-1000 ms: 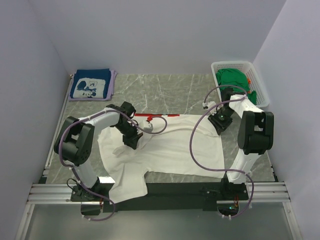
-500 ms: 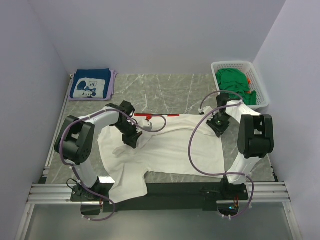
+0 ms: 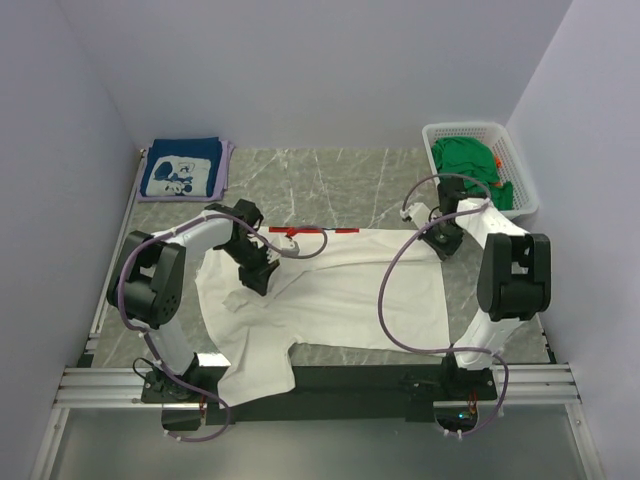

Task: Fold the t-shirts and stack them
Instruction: Fold the tshirt

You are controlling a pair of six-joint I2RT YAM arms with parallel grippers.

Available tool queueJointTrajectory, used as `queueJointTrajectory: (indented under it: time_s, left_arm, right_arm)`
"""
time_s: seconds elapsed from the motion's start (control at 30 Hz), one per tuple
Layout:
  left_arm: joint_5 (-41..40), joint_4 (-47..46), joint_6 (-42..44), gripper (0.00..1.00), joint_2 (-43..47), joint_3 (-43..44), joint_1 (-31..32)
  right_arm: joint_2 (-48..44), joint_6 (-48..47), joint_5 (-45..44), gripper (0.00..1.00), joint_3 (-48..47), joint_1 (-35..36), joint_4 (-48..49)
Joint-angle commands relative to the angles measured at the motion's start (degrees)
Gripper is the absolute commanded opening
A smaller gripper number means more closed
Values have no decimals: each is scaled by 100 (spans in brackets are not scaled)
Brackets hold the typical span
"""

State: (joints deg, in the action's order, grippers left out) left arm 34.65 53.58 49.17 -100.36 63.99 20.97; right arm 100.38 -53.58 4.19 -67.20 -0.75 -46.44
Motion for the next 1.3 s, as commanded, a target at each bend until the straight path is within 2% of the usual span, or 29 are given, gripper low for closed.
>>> queueJointTrajectory:
  time_s: [0.0, 0.37, 0.4, 0.43, 0.47, 0.53, 0.57, 0.63, 0.67, 0.73, 0.87, 0.97, 1.1, 1.27]
  left_arm:
    - [94, 415, 321, 1, 139, 193, -5]
    - [-11, 759, 655, 1, 227, 193, -137]
    - [-3, 759, 638, 11, 210, 167, -146]
    - [-3, 768, 647, 16, 201, 167, -146]
    - [15, 803, 647, 20, 209, 184, -216]
    - [251, 785, 551, 28, 271, 307, -435]
    - [365, 811, 489, 31, 236, 412, -784]
    - [663, 917, 340, 41, 131, 929, -1181]
    - [735, 865, 69, 43, 35, 1262, -1540]
    - [832, 392, -327, 44, -36, 1519, -1850]
    - [657, -725, -1792, 45, -238, 1853, -2508]
    - [412, -1340, -2480, 46, -370, 1785, -2738]
    - [113, -1964, -3341, 49, -467, 1433, -2897]
    - [76, -2457, -3949, 50, -896, 1239, -3011]
  right_arm:
    - [-405, -214, -5, 0, -232, -56, -111]
    - [-274, -390, -339, 0, 488, -21, 258]
    - [-169, -364, -374, 2, 480, -4, 223]
    - [-142, -355, -375, 21, 436, 22, 170]
    - [-133, -346, -340, 30, 410, 23, 48]
    - [-229, -302, -112, 42, 200, 5, -84]
    - [-281, -206, -15, 46, 85, -12, -207]
    - [-343, -48, 327, 47, -387, -30, -357]
    - [-317, 144, 433, 47, -564, -30, -514]
    - [-186, 417, 687, 47, -994, -21, -533]
    - [244, 1330, 505, 44, -1505, -30, -182]
    - [605, 1884, 477, 42, -1857, -48, -199]
    - [667, 2536, 513, 42, -1867, -56, 37]
    - [790, 3002, 513, 42, -1840, -48, 179]
